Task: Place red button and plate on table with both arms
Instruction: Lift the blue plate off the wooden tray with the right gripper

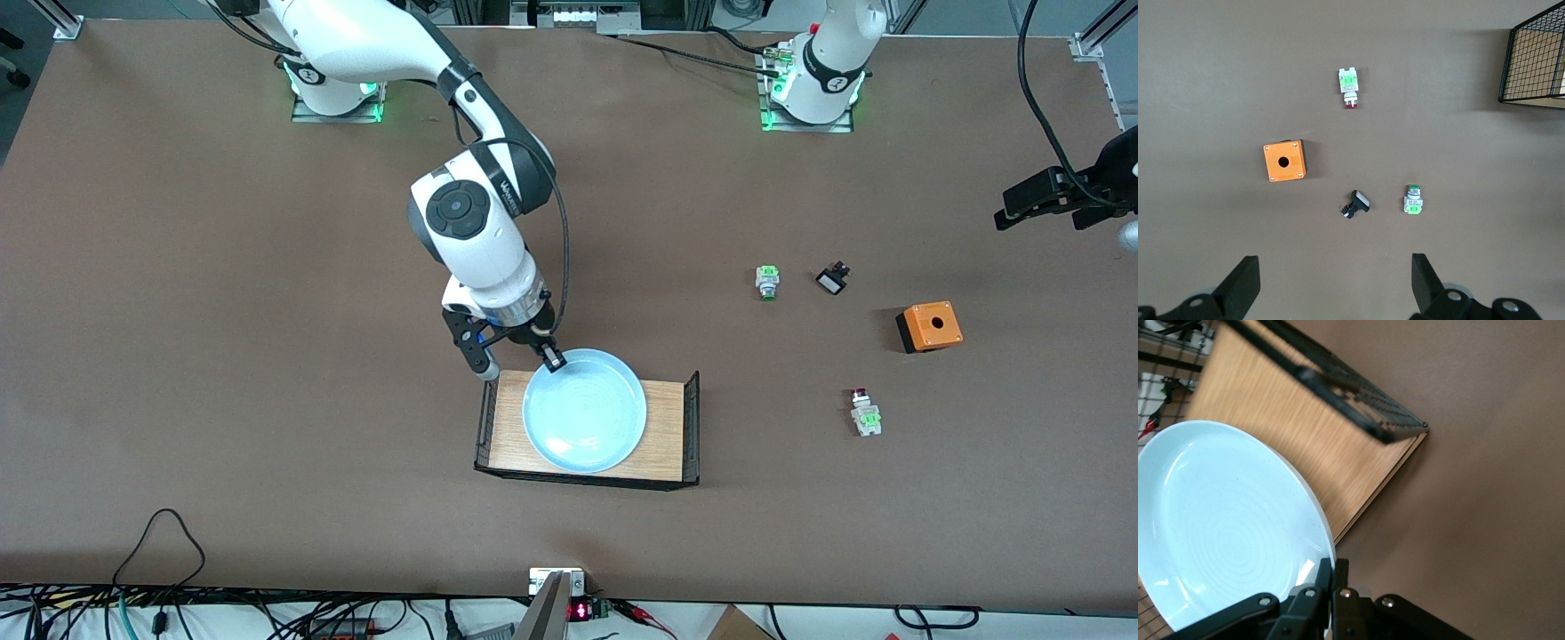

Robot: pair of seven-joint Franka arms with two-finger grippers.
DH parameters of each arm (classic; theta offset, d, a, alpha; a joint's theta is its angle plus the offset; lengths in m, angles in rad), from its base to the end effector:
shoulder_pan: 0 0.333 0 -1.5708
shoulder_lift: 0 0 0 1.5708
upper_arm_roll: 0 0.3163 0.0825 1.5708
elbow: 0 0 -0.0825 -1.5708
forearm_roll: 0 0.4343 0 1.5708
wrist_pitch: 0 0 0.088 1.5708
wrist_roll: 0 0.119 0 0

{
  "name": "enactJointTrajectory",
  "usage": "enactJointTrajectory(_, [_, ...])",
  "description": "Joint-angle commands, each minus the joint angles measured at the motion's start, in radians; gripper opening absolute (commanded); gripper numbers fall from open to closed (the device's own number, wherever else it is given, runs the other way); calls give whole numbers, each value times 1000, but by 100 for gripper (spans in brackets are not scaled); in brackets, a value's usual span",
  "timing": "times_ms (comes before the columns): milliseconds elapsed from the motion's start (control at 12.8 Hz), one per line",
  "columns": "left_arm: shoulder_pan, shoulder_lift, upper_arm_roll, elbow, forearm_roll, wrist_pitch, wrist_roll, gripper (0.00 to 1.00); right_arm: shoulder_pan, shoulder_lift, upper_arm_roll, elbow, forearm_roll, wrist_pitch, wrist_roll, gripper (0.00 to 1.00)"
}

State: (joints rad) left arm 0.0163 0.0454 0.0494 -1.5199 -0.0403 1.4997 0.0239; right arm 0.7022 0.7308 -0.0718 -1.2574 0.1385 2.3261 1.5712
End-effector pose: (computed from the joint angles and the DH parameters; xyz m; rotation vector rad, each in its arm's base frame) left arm 0.6097 0.0344 0.6057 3.0985 0.0624 -0.0989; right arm 0.6558 0.5016 0.3308 -2.4658 1.3343 -0.1273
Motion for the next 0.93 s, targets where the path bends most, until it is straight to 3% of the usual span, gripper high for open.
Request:
enactJointTrajectory(0, [10, 2, -11, 18, -12, -1, -2, 100, 7, -62, -3, -4, 10, -51, 3, 0])
enactJointTrajectory(389, [10, -4, -13, 18, -13, -26, -1, 100, -32, -212, -2, -8, 13, -235, -74, 0])
enactJointTrajectory(623, [11, -9, -13, 18, -13, -27, 11, 100, -98, -277, -3, -11, 105, -330, -178, 0])
enactJointTrajectory(857, [11, -15, -13, 15, -13, -27, 11, 100, -174, -330, -3, -37, 113, -460, -363, 0])
